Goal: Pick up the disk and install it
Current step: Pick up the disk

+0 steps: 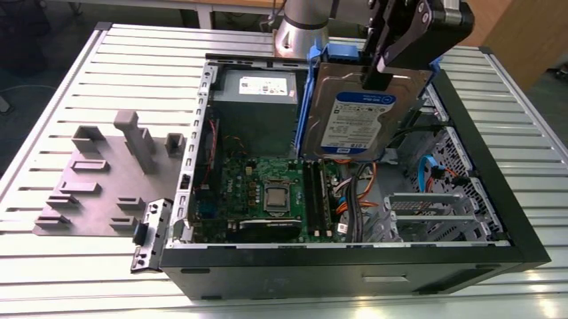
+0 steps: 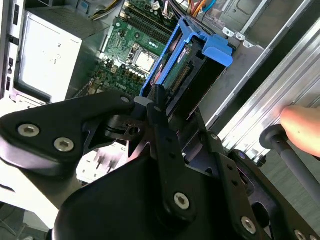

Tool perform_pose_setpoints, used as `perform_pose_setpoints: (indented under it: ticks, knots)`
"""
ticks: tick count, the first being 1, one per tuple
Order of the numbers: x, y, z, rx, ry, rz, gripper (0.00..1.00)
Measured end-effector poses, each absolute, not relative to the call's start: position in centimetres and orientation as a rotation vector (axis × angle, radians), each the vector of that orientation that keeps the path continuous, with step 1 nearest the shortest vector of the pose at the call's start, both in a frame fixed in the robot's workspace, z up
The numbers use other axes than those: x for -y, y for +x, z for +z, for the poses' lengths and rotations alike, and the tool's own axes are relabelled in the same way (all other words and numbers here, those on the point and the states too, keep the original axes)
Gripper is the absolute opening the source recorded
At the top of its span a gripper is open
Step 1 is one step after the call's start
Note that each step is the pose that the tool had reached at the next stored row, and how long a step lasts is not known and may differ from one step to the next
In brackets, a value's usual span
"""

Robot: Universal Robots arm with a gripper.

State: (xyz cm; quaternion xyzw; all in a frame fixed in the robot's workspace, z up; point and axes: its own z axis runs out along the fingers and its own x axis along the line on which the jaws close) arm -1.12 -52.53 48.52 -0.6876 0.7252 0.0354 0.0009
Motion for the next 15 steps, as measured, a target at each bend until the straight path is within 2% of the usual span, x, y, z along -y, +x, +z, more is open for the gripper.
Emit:
perform_pose_setpoints:
  ticks: [15]
  knots:
    - [54.8,-1.1,47.7,-2.277,-2.159,0.111,0.35]
